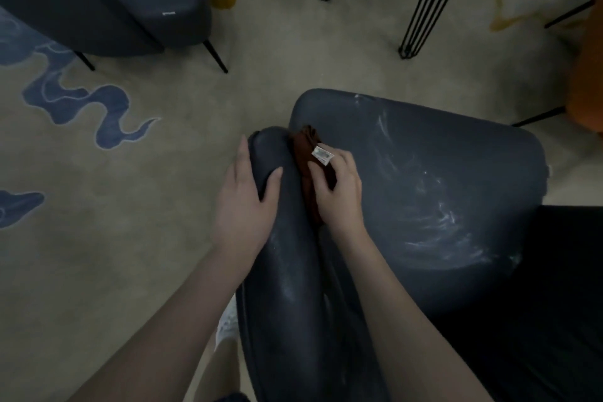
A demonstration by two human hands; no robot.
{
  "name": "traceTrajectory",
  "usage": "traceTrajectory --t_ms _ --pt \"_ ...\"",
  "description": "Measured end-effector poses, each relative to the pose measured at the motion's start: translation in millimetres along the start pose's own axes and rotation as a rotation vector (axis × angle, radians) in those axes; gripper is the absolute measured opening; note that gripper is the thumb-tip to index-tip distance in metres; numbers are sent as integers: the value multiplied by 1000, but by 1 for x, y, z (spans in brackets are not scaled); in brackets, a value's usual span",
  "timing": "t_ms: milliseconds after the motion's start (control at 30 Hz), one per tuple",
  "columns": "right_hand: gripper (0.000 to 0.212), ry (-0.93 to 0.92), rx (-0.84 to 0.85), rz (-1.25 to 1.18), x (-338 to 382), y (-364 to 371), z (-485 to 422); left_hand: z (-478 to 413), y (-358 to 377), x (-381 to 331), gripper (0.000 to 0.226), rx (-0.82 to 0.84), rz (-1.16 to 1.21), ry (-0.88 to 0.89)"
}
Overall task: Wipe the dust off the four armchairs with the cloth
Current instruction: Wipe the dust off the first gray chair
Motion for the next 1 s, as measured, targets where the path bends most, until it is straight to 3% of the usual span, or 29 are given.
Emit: traceTrajectory --t_ms 133,300,467,733,1000 --pt "24 51 4 -63 -42 8 -23 0 0 -1 69 -22 12 6" --pt "22 254 91 -137 -91 32 -41 1 -1 -2 68 -31 8 16" --pt "25 378 139 -94 -117 54 -54 0 -3 -3 67 -44 -33 22" --pt "26 476 216 30 -150 77 -73 -1 -4 -4 69 -64 12 -2" --pt "26 531 249 6 -156 83 -66 -1 -3 -5 72 -65 5 -15"
Point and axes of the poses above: each hand's wrist, its own z-axis away from the middle knuckle, its own y-axis out of the palm, x = y × z, the point moved 2 cm from there along -z, towards the middle knuckle, and after that the axes turned 15 degrees about y, right-handed, at the moved point
